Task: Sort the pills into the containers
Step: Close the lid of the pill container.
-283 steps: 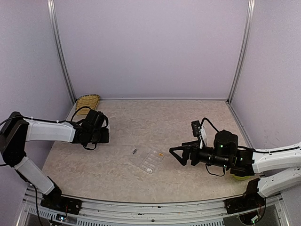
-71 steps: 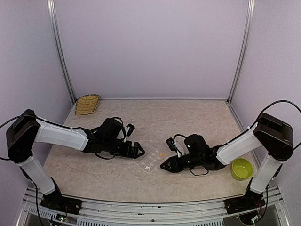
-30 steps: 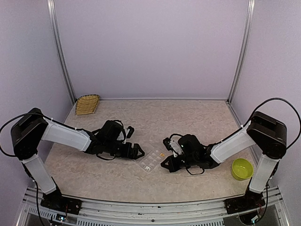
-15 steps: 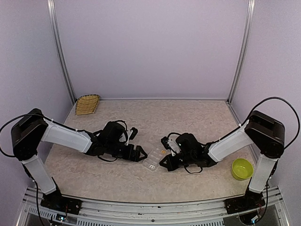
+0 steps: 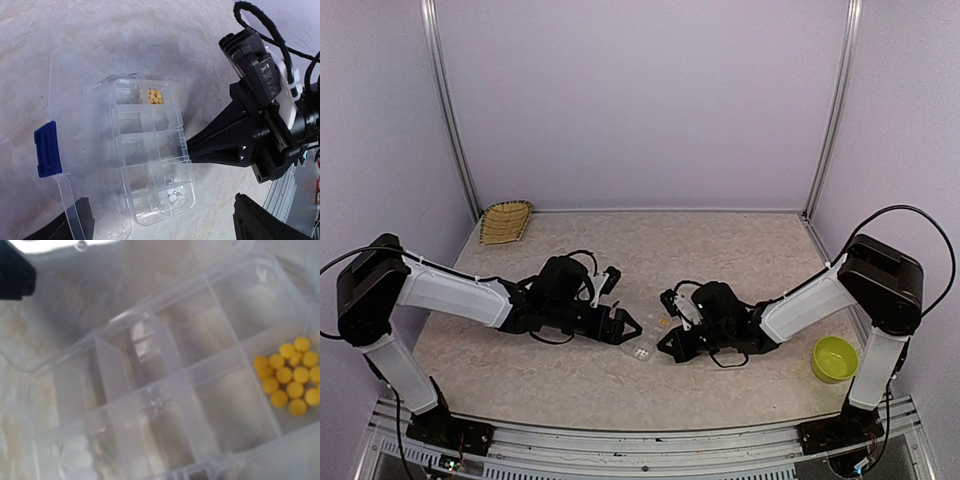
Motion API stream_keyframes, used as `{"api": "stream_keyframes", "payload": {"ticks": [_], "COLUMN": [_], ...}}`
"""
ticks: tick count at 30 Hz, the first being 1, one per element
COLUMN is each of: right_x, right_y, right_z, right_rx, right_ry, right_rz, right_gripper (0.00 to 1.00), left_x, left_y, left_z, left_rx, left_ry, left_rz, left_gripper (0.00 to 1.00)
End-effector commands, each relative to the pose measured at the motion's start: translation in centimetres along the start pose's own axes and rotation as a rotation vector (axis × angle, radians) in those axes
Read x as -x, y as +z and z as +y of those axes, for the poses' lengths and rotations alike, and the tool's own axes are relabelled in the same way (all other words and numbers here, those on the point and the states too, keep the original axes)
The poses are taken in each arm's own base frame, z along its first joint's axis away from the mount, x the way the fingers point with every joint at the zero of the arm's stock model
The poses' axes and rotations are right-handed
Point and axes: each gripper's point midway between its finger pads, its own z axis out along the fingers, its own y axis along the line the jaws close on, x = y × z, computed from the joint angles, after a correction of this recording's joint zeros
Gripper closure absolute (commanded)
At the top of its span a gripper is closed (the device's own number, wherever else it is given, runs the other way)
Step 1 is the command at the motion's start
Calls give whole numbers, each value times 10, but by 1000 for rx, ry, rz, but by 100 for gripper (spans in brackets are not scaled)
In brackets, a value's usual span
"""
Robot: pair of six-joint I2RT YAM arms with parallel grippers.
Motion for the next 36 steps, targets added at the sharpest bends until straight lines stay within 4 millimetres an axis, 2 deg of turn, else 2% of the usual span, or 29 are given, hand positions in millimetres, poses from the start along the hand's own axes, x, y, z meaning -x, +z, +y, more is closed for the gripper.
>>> {"api": "stream_keyframes", "payload": {"ticks": [1,24,36], "right_x": [-13,-14,-14], "right_y": [7,10,12], "right_z": [-7,-7,-7], "right_rx": [-31,-26,-25], "right_ry": [-5,2,4], "right_rz": [41,42,44], "right_gripper": [100,99,93], "left_x": [14,-3,-9], "left_y": [-6,2,9], "left_z": [-22,-60,-66], "left_rx": [-54,-162,-191], "left_ry": [61,153,140], "left_rz": [-51,-13,4], "left_gripper": [5,5,5]}}
